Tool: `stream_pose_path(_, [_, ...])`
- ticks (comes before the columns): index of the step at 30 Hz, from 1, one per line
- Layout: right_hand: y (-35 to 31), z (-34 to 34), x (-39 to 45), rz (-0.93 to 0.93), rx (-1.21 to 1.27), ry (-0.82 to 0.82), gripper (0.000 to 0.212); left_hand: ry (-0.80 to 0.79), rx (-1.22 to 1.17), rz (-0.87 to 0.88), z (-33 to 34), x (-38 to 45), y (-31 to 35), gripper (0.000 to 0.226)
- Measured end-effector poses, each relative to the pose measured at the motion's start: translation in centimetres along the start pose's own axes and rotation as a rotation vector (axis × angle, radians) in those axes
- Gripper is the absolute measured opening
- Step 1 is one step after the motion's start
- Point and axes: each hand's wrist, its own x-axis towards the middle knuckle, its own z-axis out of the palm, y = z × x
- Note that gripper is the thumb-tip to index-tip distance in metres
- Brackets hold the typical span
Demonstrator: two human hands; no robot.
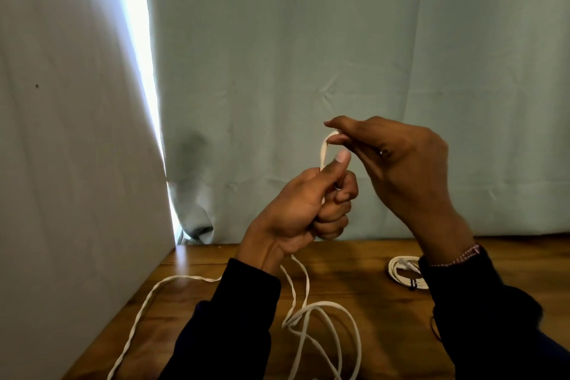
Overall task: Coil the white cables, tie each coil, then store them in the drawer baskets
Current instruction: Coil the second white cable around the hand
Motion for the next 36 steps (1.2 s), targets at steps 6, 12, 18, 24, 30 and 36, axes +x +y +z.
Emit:
stream_pose_path(6, [0.2, 1.9, -1.1, 0.077, -0.144, -0.333, 0.052, -0.02, -0.259, 0.048, 0.9, 0.3, 0.2, 0.049])
stream_pose_path(12, [-1.3, 2.2, -0.7, 0.28, -0.102, -0.808, 0.02, 0.143, -0.408, 0.134, -0.4, 0.2, 0.5, 0.062])
stream_pose_path(18, [-2.6, 4.0, -1.6, 0.267, -0.071, -1.149, 0.02, 0.239, -0.506, 0.226, -1.3, -0.5, 0.8, 0.075])
stream_pose_path(24, [-3.8, 3.0, -1.4, 0.23, -0.036, -1.235, 0.037, 0.356, -0.538, 0.26, -2.9, -0.5, 0.3, 0.062])
stream_pose_path(30, [-5.4, 1.4, -1.0, 0.167, -0.037, -1.322, 0.042, 0.399, -0.608, 0.314, -4.5, -0.6, -0.9, 0.049])
stream_pose_path(36, [-6.0, -0.4, -0.7, 0.118, -0.039, -1.195, 0.031, 0.484, -0.516, 0.346, -5.4, -0.5, -0.9, 0.045])
